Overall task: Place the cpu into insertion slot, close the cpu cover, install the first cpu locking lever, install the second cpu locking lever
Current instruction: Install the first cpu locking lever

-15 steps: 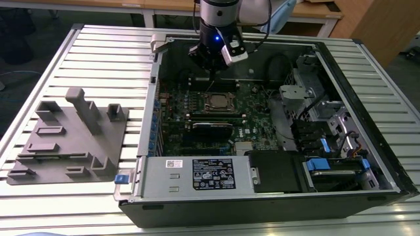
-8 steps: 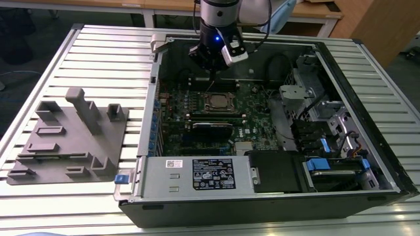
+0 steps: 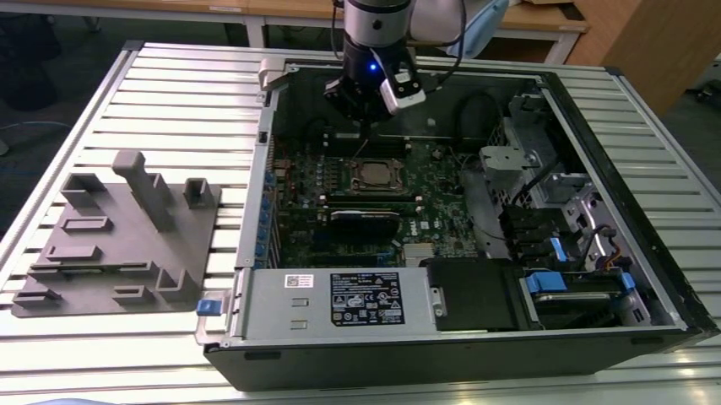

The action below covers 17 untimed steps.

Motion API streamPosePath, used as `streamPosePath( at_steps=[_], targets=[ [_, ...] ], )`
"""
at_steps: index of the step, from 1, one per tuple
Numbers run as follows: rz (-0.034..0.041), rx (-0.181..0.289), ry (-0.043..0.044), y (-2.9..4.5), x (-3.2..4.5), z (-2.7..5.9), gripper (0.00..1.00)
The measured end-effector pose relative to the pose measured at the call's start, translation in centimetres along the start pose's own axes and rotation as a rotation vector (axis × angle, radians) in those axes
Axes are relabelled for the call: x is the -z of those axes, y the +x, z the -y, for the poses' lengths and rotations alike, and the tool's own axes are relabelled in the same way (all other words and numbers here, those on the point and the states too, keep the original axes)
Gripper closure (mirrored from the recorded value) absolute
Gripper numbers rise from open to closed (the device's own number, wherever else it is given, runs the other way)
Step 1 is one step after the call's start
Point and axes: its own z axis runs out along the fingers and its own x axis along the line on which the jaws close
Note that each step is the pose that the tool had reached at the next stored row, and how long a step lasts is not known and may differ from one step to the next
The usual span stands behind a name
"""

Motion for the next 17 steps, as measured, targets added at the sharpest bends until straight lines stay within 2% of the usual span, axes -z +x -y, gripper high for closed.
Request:
streamPosePath(
  at_steps=[8,17],
  targets=[
    [0.0001,0.0,-0.0001,-0.19,-0.2,0.0,0.89],
    [-0.0001,0.0,0.0001,-0.54,-1.01,0.04,0.89]
  ],
)
